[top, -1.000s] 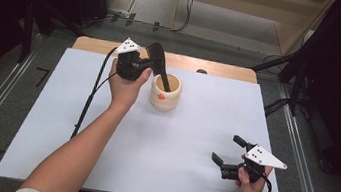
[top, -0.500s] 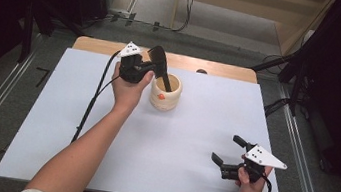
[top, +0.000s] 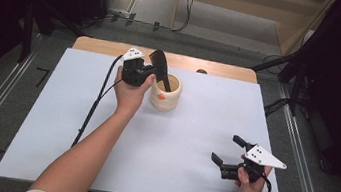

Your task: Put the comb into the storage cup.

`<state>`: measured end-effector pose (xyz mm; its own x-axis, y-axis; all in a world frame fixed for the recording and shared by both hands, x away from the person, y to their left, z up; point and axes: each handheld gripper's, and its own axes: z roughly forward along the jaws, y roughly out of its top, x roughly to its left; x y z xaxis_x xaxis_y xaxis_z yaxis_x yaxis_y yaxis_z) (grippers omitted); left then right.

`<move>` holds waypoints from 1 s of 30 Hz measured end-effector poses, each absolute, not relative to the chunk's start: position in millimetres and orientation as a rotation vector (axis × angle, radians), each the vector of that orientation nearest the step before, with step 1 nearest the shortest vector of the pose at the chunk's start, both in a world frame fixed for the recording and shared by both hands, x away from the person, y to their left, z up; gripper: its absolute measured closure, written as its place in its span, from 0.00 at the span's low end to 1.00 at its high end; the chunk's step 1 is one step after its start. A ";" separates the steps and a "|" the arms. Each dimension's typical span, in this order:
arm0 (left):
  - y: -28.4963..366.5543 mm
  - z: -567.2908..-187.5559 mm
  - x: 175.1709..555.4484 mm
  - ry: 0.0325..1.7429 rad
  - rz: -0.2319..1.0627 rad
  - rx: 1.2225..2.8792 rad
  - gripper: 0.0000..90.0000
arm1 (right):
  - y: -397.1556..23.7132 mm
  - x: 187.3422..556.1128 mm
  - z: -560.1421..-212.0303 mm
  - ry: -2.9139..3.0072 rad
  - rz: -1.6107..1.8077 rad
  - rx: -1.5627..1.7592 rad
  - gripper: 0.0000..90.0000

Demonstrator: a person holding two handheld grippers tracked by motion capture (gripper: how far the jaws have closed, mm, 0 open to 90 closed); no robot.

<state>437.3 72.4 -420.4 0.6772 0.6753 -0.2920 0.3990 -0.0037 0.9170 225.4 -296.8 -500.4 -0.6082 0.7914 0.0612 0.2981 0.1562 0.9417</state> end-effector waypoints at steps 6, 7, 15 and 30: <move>70.2 -425.6 438.1 0.914 0.266 1.626 0.96 | -296.6 226.0 -501.0 1.993 1.449 1.036 0.00; 69.9 -426.5 438.2 0.916 0.265 1.629 0.96 | -296.6 225.9 -500.9 1.994 1.449 1.038 0.00; 69.3 -431.2 440.2 0.939 0.230 1.607 0.96 | -297.3 226.3 -501.5 1.996 1.445 1.036 0.00; 70.1 -435.8 443.1 0.968 0.260 1.627 0.94 | -297.4 226.4 -502.0 1.995 1.433 1.040 0.00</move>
<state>443.1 70.1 -435.8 0.6330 0.7037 -0.3227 0.4468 0.0084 0.8946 226.4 -297.4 -502.0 -0.6025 0.7963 0.0542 0.3054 0.1672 0.9374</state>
